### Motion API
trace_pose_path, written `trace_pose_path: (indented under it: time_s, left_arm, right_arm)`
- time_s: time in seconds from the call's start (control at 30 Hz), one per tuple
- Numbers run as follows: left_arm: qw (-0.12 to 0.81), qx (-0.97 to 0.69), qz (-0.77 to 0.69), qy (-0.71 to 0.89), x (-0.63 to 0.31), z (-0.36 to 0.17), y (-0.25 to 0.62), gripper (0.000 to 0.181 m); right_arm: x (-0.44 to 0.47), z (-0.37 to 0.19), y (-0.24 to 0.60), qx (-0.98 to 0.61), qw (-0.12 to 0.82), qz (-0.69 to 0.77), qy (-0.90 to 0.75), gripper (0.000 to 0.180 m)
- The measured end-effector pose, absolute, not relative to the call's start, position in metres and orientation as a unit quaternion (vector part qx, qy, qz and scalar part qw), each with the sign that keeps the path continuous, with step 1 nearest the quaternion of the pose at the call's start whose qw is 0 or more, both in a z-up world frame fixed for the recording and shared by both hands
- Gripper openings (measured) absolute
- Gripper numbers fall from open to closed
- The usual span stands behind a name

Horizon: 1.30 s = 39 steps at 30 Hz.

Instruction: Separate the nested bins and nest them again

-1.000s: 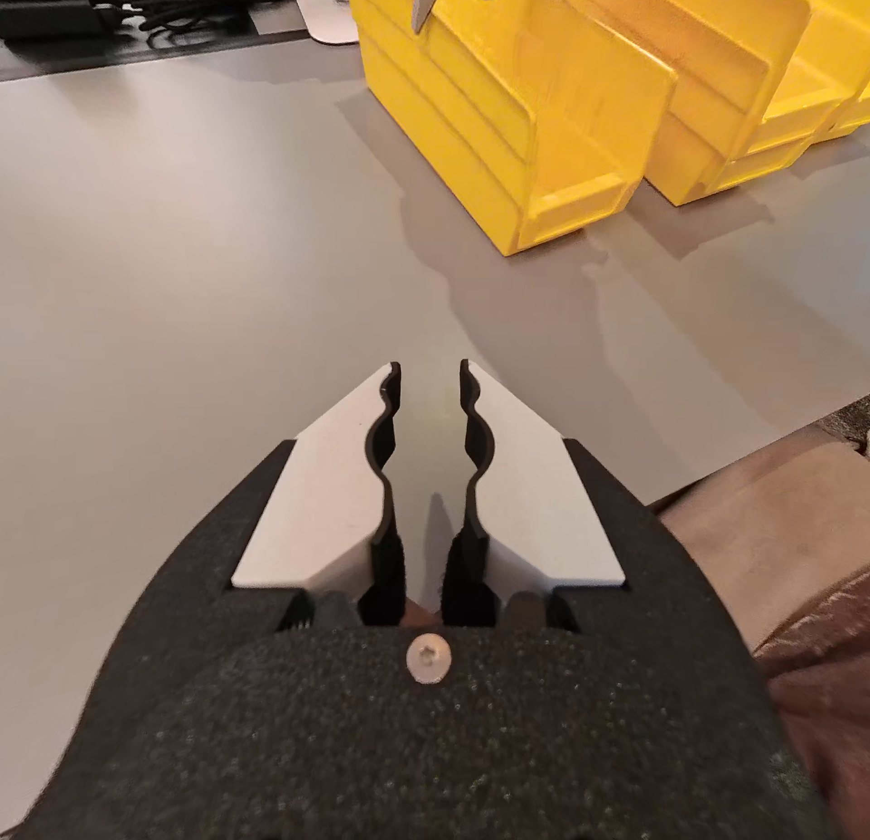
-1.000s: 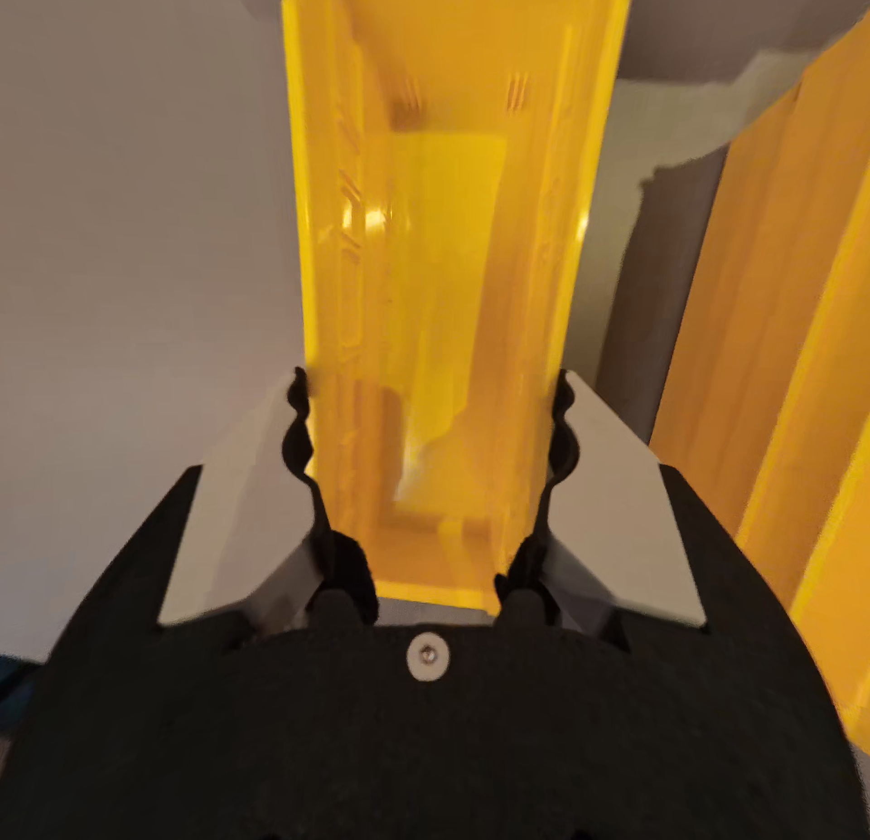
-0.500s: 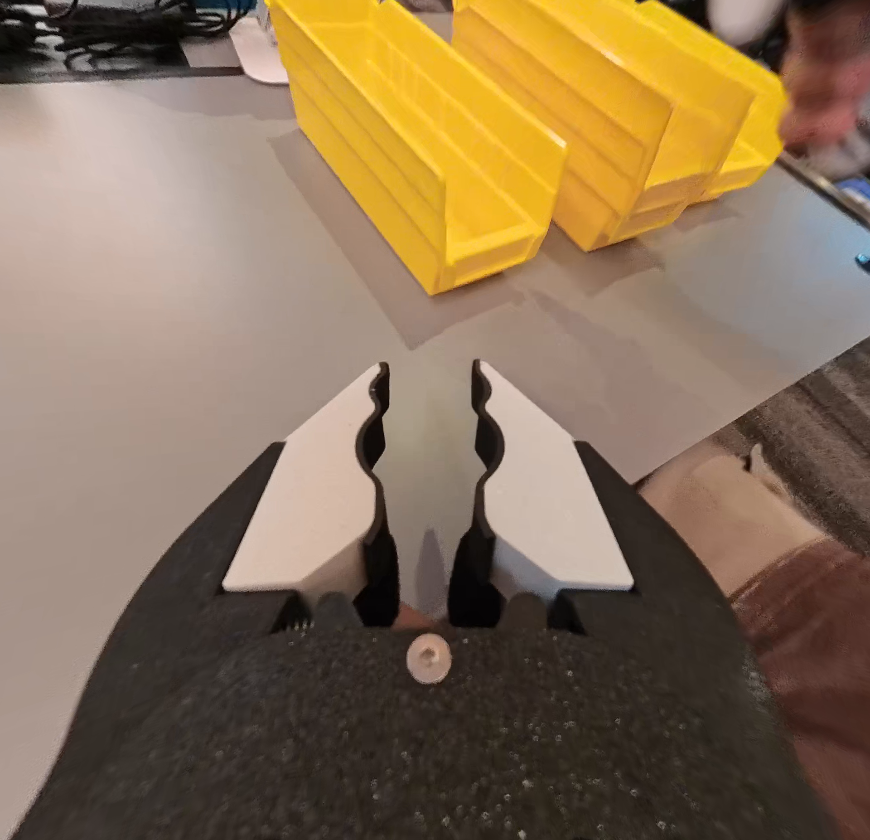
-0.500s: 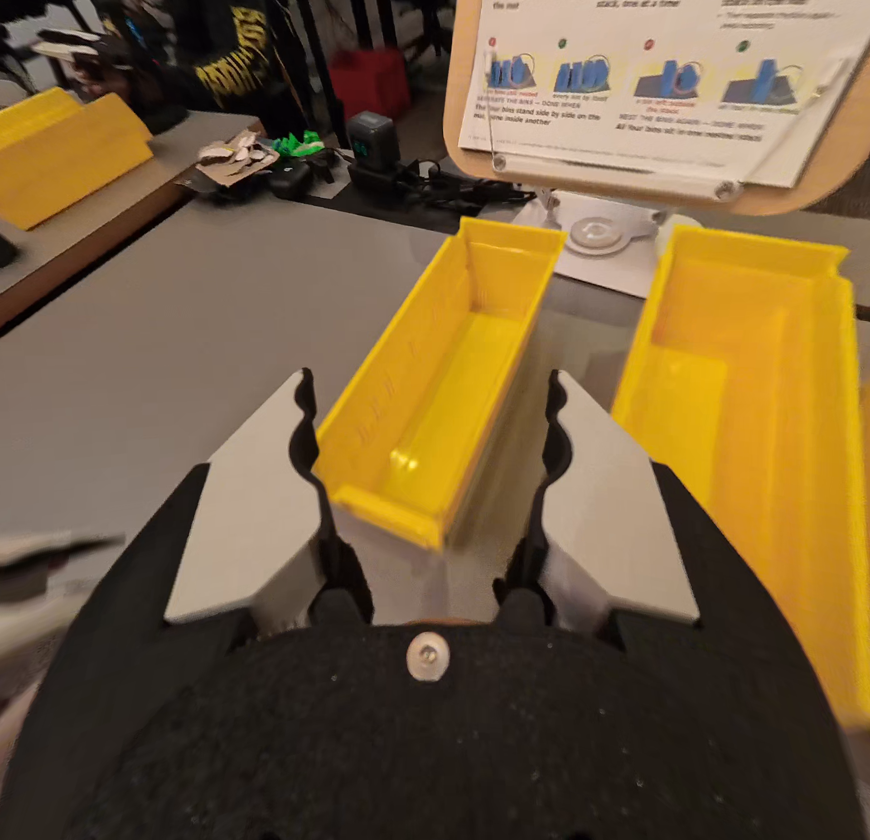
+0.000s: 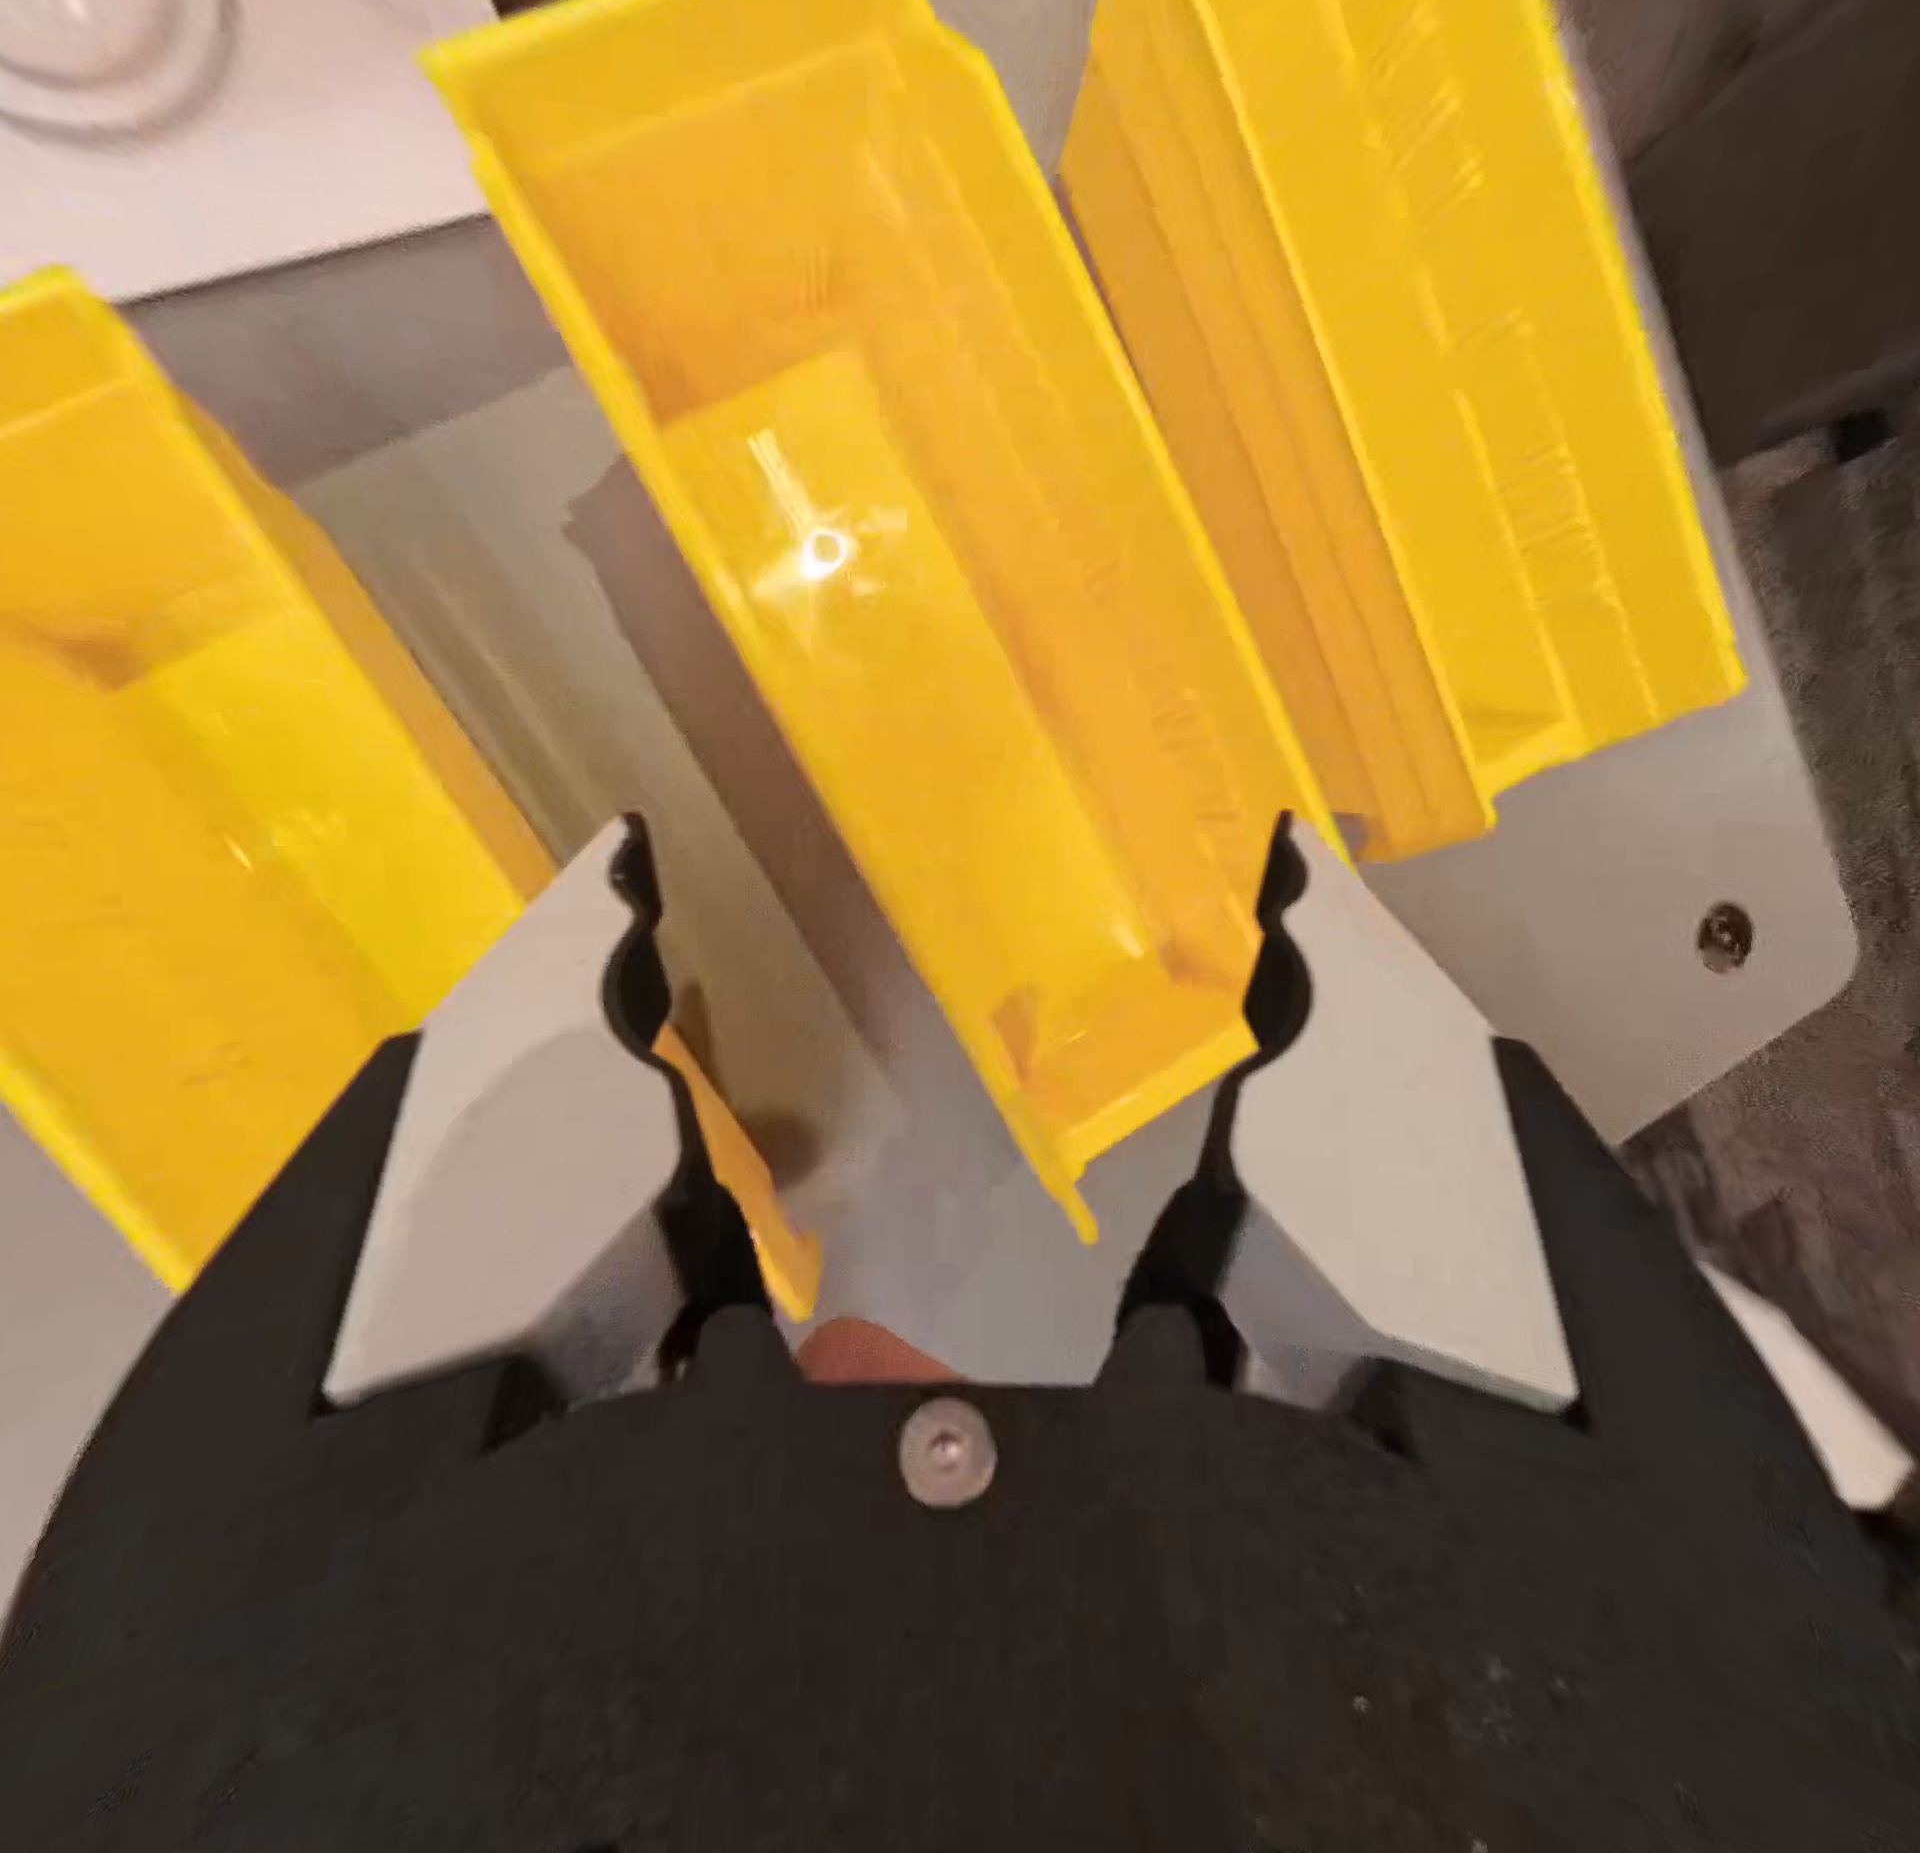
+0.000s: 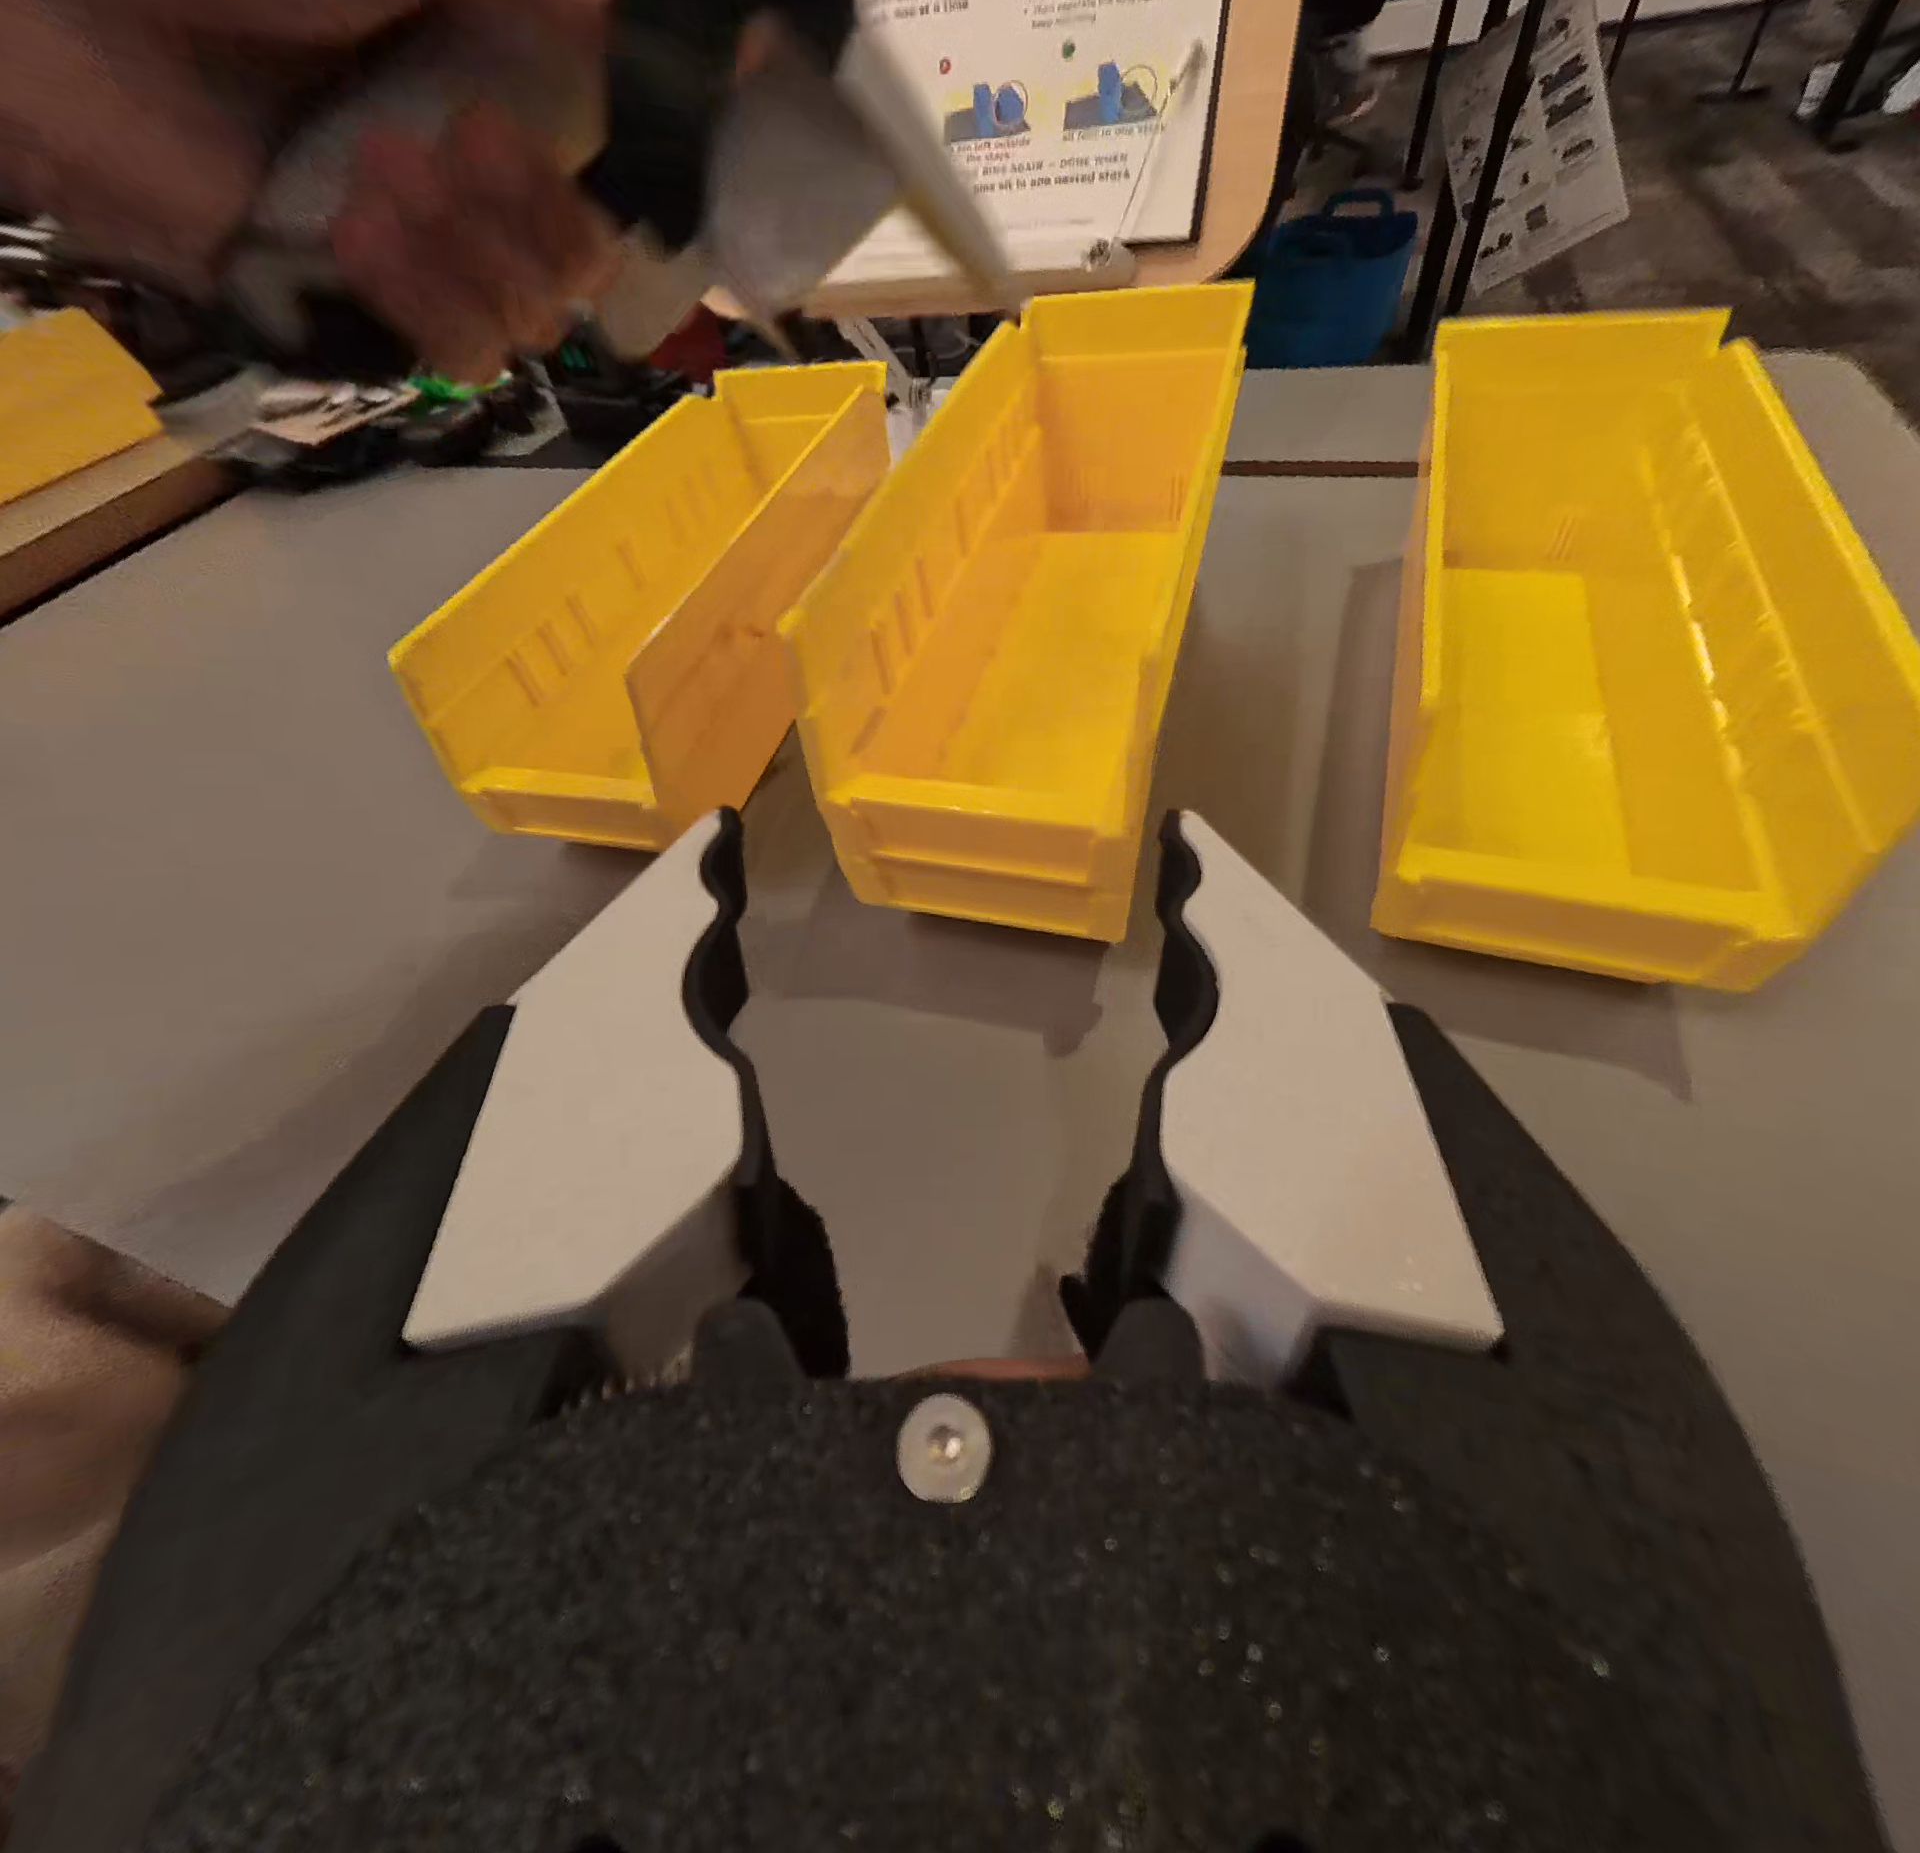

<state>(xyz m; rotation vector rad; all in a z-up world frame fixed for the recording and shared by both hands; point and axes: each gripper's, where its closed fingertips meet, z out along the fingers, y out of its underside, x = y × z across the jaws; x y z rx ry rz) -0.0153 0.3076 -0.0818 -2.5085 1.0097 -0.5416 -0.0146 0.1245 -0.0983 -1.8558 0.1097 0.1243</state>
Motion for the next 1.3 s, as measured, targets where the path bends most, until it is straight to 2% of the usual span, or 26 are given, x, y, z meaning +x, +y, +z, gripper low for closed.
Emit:
trace_pose_path:
  time_s: [0.17,0.33,0.63,1.3]
  left_arm:
    - [0.078,-0.937,-0.076,0.333,0.015,-0.119,0.332,0.126]
    - [0.073,-0.948,-0.055,0.305,0.036,-0.124,0.335,0.128]
    - [0.061,-0.942,-0.015,0.33,0.03,-0.122,0.342,0.096]
    - [0.067,-0.929,0.007,0.363,0.034,-0.097,0.332,0.086]
  right_arm:
    - [-0.021,-0.109,0.125,-0.804,0.579,0.12,0.064,0.08]
    - [-0.027,-0.118,0.122,-0.821,0.561,0.106,0.031,0.08]
    - [-0.032,-0.123,0.123,-0.826,0.545,0.135,0.035,0.08]
    - [-0.031,-0.125,0.123,-0.828,0.539,0.151,0.044,0.08]
